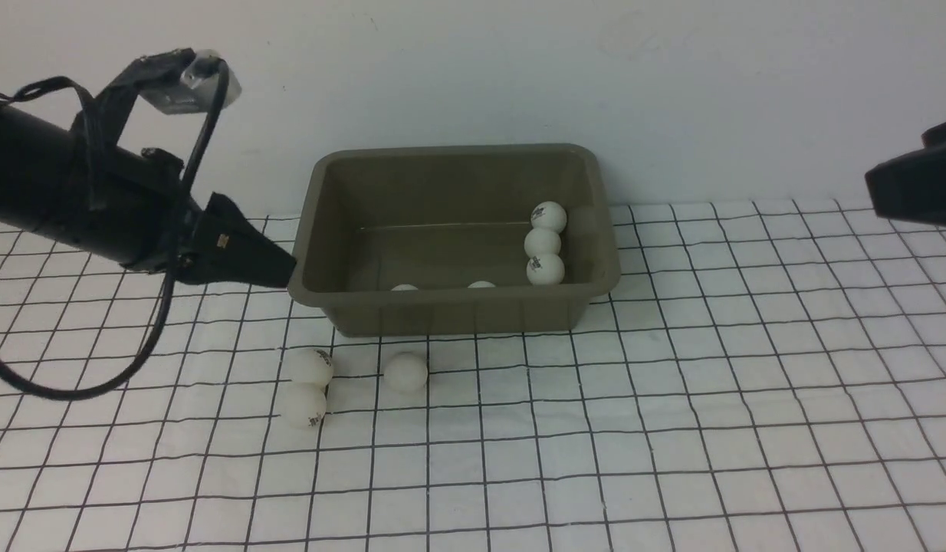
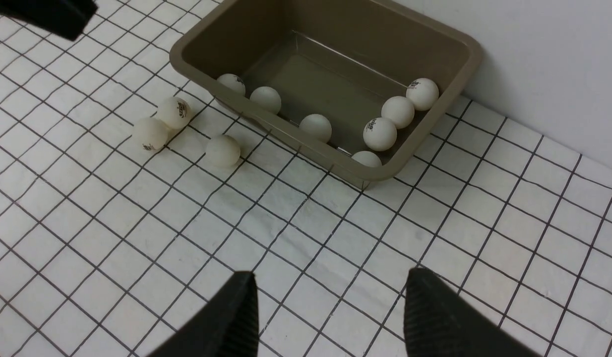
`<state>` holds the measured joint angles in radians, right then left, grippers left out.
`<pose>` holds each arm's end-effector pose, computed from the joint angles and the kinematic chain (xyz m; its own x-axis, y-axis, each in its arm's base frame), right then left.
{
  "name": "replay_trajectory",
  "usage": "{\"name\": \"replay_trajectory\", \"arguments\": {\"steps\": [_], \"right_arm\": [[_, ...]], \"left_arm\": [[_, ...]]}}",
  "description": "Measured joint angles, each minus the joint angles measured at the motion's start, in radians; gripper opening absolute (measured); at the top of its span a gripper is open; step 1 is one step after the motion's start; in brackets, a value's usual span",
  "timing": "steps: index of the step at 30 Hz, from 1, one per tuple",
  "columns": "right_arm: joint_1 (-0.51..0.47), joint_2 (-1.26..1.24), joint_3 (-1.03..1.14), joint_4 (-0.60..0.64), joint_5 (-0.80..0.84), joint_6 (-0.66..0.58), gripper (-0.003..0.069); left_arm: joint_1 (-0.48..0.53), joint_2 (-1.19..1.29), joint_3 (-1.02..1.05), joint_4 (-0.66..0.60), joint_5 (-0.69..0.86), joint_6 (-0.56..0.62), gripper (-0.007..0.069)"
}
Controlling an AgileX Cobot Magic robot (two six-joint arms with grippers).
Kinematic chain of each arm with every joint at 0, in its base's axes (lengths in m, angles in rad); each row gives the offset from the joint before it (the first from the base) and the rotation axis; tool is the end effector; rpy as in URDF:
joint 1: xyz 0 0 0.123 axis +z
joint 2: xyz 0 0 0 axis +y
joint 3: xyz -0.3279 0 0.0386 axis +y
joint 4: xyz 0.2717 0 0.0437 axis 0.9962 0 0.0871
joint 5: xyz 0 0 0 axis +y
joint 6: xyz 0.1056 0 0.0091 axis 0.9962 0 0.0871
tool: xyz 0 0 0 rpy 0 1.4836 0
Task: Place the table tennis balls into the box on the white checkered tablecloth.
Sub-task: 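Reach for and grasp a ping pong ball on the table beside the basket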
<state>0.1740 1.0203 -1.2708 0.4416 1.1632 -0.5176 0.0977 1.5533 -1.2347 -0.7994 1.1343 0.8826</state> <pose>0.1725 0.0726 0.4632 -0.5188 -0.3959 -0.7577 -0.6360 0.7710 0.0326 0.3378 -0.0361 0.3325 -0.7604 0.2731 -0.5892 0.5601 0.7350 -0.3822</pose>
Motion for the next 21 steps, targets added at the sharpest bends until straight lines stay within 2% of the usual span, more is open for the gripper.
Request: {"name": "replay_trajectory", "arguments": {"steps": [6, 11, 16, 21], "right_arm": [[0.0, 0.0, 0.0, -0.012, -0.01, 0.0, 0.037], [0.0, 0.0, 0.0, -0.02, -0.012, 0.0, 0.037], [0.0, 0.0, 0.0, -0.022, -0.012, 0.0, 0.037], [0.0, 0.0, 0.0, -0.022, -0.012, 0.0, 0.037]], "left_arm": [[0.0, -0.045, 0.0, 0.271, 0.014, -0.201, 0.0318], [-0.011, -0.045, 0.0, 0.313, 0.032, -0.286, 0.0312], [-0.169, -0.035, 0.015, 0.337, 0.026, -0.353, 0.031], [-0.291, 0.02, 0.016, 0.507, -0.047, -0.564, 0.031]]}}
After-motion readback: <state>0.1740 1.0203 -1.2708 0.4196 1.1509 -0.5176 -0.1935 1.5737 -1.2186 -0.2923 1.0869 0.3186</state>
